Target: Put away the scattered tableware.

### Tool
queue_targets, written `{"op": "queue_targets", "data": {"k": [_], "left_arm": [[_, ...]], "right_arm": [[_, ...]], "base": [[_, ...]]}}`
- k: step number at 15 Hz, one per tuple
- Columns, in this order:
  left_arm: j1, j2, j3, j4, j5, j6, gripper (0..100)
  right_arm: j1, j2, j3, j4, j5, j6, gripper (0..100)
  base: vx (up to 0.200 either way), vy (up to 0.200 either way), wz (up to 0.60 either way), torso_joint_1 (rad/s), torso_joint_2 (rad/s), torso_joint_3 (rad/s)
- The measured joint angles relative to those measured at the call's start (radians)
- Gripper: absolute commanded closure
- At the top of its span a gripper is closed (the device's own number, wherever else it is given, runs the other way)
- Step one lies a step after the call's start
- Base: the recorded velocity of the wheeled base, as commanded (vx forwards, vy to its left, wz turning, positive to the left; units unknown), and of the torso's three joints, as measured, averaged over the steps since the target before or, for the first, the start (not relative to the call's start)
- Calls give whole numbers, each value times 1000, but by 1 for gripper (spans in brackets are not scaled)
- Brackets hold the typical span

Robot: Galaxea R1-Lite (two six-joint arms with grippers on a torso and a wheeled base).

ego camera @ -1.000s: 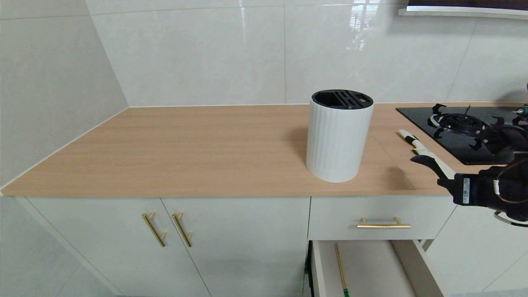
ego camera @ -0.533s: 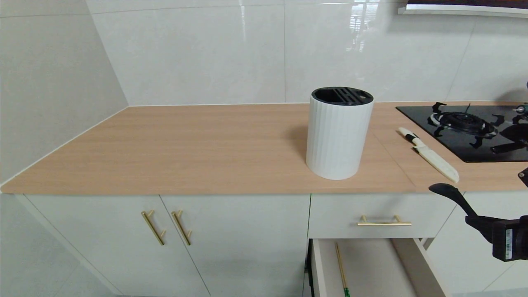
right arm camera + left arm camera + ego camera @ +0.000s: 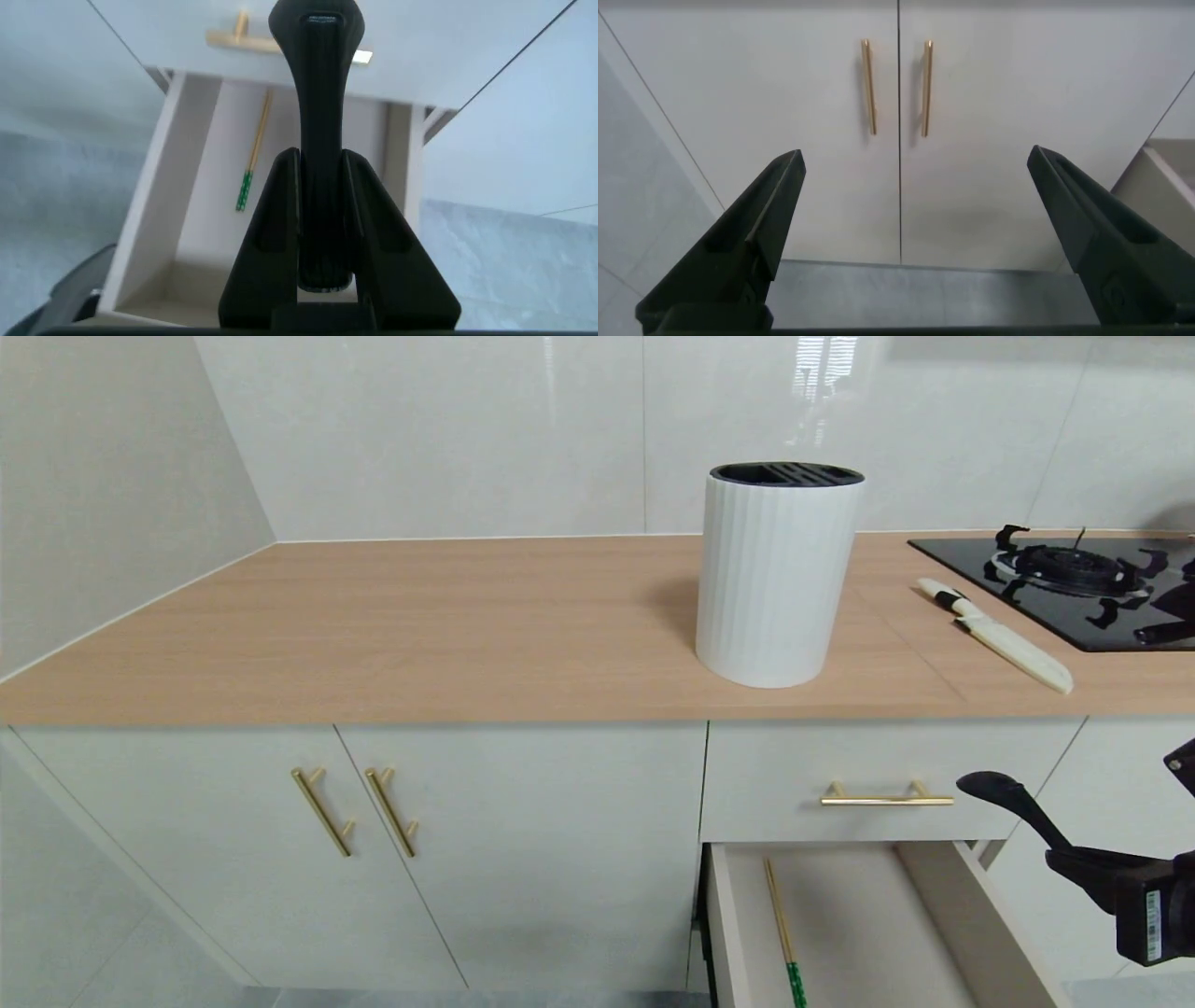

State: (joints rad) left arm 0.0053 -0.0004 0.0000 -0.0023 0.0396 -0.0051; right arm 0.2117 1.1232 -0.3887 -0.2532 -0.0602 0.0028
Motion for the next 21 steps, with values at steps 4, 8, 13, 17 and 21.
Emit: {"op": "queue_targets", "data": {"k": [4, 8, 13, 17, 21], "left_arm": [[0, 0, 0, -1, 0, 0, 0], [0, 0, 0, -1, 0, 0, 0], [0, 0, 0, 0, 0, 0, 0], [0, 0, 0, 0, 0, 0, 0], [0, 0, 0, 0, 0, 0, 0]], "right_arm": [[4, -1, 14, 0, 3, -19, 100], [28, 3, 29, 0, 18, -22, 100], [36, 45, 41, 0, 19, -21, 100], [36, 110, 43, -1, 19, -18, 100], [35, 272, 32, -39, 12, 10, 100]], "base": [[0, 0, 0, -152, 459, 306], [0, 0, 0, -111, 453, 336], [0, 0, 0, -27, 164, 123], [0, 0, 0, 0, 0, 0], [0, 0, 0, 0, 0, 0]]}}
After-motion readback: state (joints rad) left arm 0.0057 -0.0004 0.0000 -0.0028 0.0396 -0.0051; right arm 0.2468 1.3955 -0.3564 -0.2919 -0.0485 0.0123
